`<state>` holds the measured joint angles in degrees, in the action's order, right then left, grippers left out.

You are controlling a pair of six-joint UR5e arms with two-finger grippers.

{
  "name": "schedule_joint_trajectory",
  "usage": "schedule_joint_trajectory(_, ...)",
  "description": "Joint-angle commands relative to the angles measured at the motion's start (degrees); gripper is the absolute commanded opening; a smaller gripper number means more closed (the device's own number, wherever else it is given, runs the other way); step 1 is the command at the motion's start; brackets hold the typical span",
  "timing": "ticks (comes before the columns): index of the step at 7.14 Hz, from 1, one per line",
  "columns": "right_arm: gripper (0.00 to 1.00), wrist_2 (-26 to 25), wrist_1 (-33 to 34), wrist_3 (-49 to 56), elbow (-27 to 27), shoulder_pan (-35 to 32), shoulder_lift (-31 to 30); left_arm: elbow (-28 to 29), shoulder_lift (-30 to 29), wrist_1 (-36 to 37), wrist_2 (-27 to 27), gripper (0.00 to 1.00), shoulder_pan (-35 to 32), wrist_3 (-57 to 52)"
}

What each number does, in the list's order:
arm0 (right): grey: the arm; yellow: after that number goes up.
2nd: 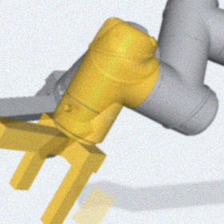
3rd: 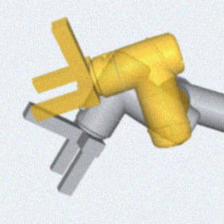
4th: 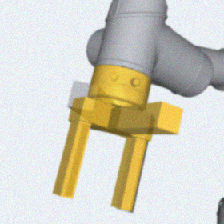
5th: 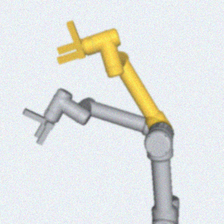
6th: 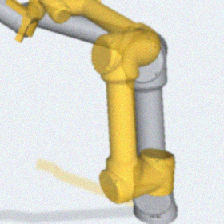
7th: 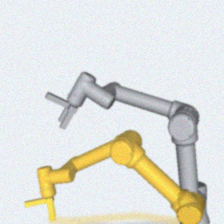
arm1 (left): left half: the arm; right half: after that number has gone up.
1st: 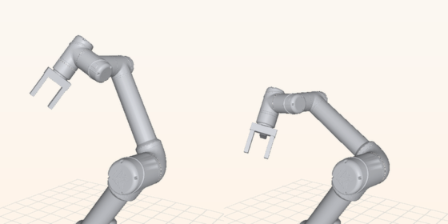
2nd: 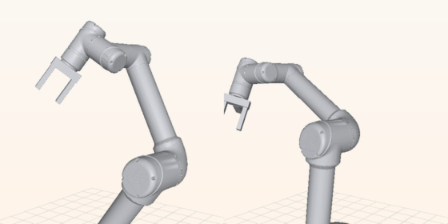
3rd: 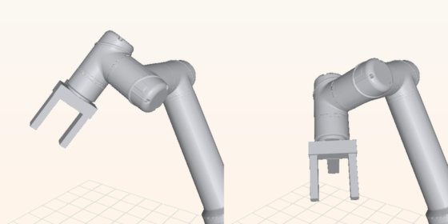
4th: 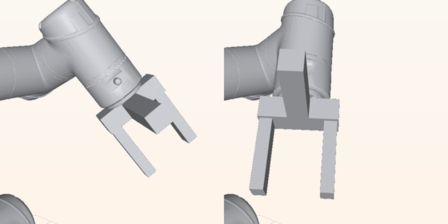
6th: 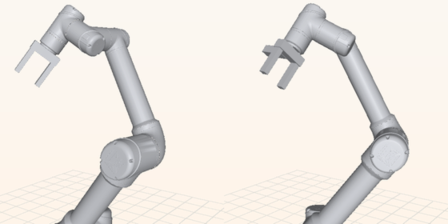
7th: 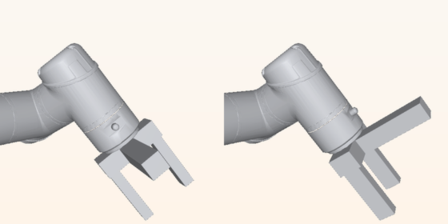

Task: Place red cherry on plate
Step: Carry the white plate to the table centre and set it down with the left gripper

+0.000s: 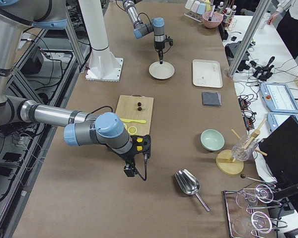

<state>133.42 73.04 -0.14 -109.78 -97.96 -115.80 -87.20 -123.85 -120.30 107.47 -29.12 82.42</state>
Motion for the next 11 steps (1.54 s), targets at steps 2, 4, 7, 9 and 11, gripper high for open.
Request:
schedule_joint_trajectory(2,1.0,0.0,-0.01,-0.04,0.01,-0.04,0.05,-1.3,0.8,-1.6,0.45,0.98,-0.76,-0.51)
schedule_joint_trajectory(4,1.0,0.09,-0.01,0.05,0.01,-0.04,-0.04,-8.47,7.09,0.05,6.03,0.98,-6.09,-3.29)
schedule_joint_trajectory(7,1.0,0.44,0.08,0.05,0.01,-0.13,-0.04,-17.01,12.82,13.28,16.95,0.98,-20.32,-21.59)
schedule_joint_trajectory(9,1.0,0.44,0.08,0.05,0.01,-0.13,-0.04,-17.75,21.67,16.24,23.36,0.98,-32.17,-44.17)
schedule_joint_trajectory(11,1.0,0.44,0.08,0.05,0.01,-0.13,-0.04,-16.0,28.11,19.64,27.6,0.98,-42.99,-62.12)
